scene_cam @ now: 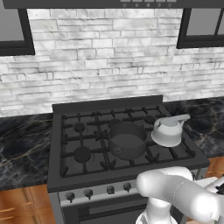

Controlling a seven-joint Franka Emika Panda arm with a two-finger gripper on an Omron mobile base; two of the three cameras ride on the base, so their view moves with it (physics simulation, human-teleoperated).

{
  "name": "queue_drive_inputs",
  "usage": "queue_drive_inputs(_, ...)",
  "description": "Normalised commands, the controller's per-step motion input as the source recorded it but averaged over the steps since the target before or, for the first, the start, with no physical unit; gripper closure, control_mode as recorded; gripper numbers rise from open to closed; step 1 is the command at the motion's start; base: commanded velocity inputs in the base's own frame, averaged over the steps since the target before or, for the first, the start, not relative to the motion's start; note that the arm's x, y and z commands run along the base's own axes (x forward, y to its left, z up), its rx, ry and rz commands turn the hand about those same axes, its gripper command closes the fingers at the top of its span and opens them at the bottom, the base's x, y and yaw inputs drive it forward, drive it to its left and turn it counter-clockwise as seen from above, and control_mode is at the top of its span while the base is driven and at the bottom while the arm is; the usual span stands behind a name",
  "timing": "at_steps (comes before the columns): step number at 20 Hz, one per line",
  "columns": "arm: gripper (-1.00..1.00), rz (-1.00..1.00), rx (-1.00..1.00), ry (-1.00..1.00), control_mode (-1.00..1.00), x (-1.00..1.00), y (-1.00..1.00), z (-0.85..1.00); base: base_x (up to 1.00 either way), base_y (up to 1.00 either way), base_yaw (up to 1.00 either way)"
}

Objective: Pick the kettle from the counter and place it on a stove burner. Then turn the burner on.

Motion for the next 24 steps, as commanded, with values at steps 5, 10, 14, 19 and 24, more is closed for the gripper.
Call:
queue_drive_inputs(5,-1.00,0.00,-0.01,0.00,-1.00,0.01,0.15,-0.05,0.00,0.00,0.00)
queue_drive_inputs(10,-1.00,-0.03,0.00,0.00,-1.00,0.06,0.26,0.00,0.00,0.00,0.00)
queue_drive_inputs(14,-1.00,0.00,0.00,0.00,-1.00,0.01,0.00,0.00,0.00,0.00,0.00)
queue_drive_inputs(19,-1.00,0.00,0.00,0.00,-1.00,0.06,-0.14,0.00,0.00,0.00,0.00)
queue_drive_inputs(24,-1.00,0.00,0.00,0.00,-1.00,0.01,-0.17,0.00,0.00,0.00,0.00)
